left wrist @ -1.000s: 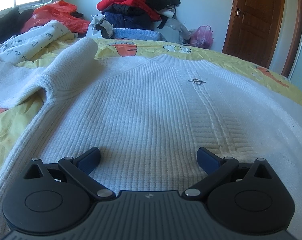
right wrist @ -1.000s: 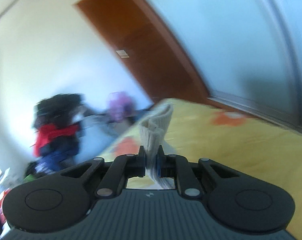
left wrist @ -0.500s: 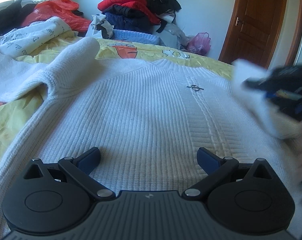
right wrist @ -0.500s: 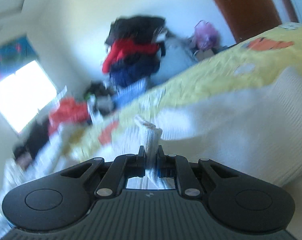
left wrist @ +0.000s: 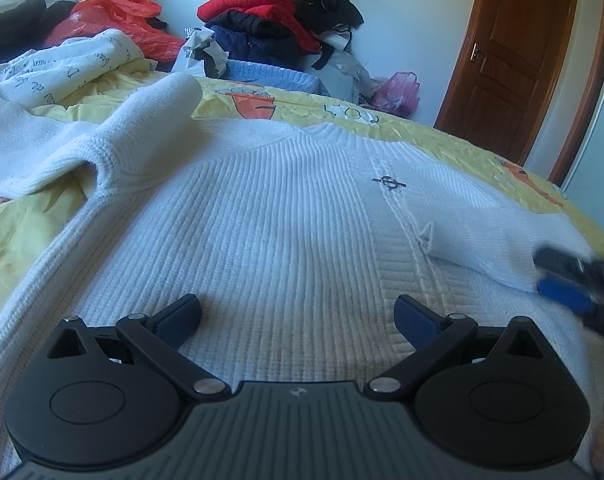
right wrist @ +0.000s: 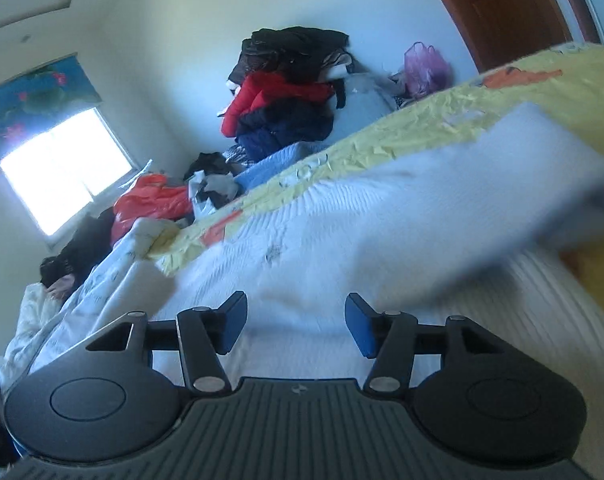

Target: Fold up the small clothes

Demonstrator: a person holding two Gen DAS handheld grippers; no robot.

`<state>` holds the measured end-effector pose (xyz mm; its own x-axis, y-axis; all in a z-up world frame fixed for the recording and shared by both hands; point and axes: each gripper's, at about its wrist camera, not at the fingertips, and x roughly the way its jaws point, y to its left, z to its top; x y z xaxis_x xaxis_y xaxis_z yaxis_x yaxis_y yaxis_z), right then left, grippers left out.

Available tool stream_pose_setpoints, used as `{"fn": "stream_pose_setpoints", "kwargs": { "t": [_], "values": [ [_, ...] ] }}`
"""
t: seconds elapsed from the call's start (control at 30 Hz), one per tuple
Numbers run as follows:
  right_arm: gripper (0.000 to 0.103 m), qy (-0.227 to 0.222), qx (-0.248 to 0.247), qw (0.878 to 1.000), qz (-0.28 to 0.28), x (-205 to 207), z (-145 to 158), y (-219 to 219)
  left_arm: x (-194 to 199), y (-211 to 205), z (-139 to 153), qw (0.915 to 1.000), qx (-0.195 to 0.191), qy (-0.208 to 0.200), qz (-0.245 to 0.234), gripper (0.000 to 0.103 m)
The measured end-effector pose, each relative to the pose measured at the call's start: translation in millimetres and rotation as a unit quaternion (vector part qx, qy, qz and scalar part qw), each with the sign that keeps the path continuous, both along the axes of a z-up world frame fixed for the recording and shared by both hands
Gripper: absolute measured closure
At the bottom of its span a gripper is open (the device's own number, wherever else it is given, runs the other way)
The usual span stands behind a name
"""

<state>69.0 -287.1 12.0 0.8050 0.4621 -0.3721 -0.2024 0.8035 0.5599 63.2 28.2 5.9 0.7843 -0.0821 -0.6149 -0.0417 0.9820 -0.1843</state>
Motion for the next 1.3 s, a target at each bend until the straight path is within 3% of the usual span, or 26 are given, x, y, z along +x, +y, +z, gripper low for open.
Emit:
{"fn": "stream_pose_setpoints", "kwargs": {
  "t": [0.03,0.13,0.2,0.23,0.3,0.33,0.37,0.43,0.47,0.5,0.53,0.6,0.7,0.77,0.8,0.83,0.93,1.0,1.03,1.3],
  "values": [
    [0.044,0.014,0.023,1.000,0.002,-2.5,-4.6,-6.1,0.2,-1.6,-0.2,1.0000,0.007,0.002,0.000,0.000],
    [0.028,0.004,0.101,0.995,0.002,0.8,-10.2,-23.3,3.8,-10.2,1.9,0.9993,0.035,0.014,0.003,0.000],
    [0.025,0.021,0.161,0.987,-0.002,7.0,-18.4,-37.9,8.6,-16.0,7.4,0.9986,0.044,0.028,0.010,0.000],
    [0.029,0.027,0.191,0.981,-0.003,8.6,-23.1,-46.2,14.3,-17.3,14.3,0.9988,0.028,0.040,0.009,0.000],
    [0.031,0.028,0.220,0.975,-0.003,8.6,-27.4,-54.4,28.7,-12.9,26.6,0.9964,-0.055,0.063,-0.003,0.000],
    [0.031,0.030,0.229,0.973,0.000,8.0,-28.7,-56.5,37.8,-8.2,30.4,0.9891,-0.125,0.077,-0.003,0.000],
    [0.031,0.031,0.233,0.972,0.001,7.9,-28.8,-57.3,46.7,-4.0,31.6,0.9765,-0.197,0.088,0.001,0.000],
    [0.031,0.029,0.229,0.973,0.002,7.5,-28.2,-55.5,63.0,-1.5,25.3,0.9401,-0.324,0.105,-0.001,0.000],
    [0.030,0.029,0.225,0.974,0.003,7.7,-27.8,-53.9,71.4,-4.4,19.3,0.9218,-0.371,0.113,-0.002,0.000],
    [0.030,0.029,0.223,0.974,0.003,8.9,-28.8,-53.6,77.7,-10.8,13.4,0.9127,-0.389,0.124,0.005,0.000],
    [0.030,0.028,0.223,0.974,0.003,8.5,-28.7,-52.8,83.8,-17.9,7.9,0.9106,-0.390,0.137,0.013,0.000],
    [0.031,0.027,0.228,0.973,0.002,10.2,-29.6,-53.5,91.7,-32.4,0.3,0.9178,-0.366,0.153,0.020,0.000],
    [0.031,0.027,0.238,0.971,0.000,12.1,-32.0,-56.2,94.5,-46.7,2.6,0.9360,-0.325,0.134,0.019,0.000],
    [0.031,0.027,0.237,0.971,-0.001,12.2,-31.8,-55.6,101.0,-53.7,5.3,0.9481,-0.289,0.131,0.019,0.018],
    [0.031,0.027,0.235,0.972,-0.002,11.9,-32.0,-55.0,106.1,-55.9,7.7,0.9542,-0.267,0.133,0.020,0.046],
    [0.031,0.026,0.233,0.972,-0.003,12.6,-31.7,-52.8,111.1,-60.8,7.5,0.9612,-0.235,0.143,0.022,0.063],
    [0.031,0.026,0.235,0.972,-0.003,10.7,-33.7,-53.6,115.5,-70.5,11.1,0.9706,-0.192,0.144,0.013,0.066],
    [0.031,0.026,0.237,0.971,-0.004,10.0,-34.0,-53.9,115.0,-75.0,13.9,0.9755,-0.167,0.142,0.009,0.087],
    [0.031,0.026,0.237,0.971,-0.004,10.0,-33.5,-54.2,115.7,-77.4,15.1,0.9777,-0.156,0.140,0.003,0.092],
    [0.027,0.012,0.236,0.972,-0.019,5.3,-29.5,-57.7,111.1,-93.7,56.9,0.9968,-0.050,0.052,-0.034,0.093]
  ]
}}
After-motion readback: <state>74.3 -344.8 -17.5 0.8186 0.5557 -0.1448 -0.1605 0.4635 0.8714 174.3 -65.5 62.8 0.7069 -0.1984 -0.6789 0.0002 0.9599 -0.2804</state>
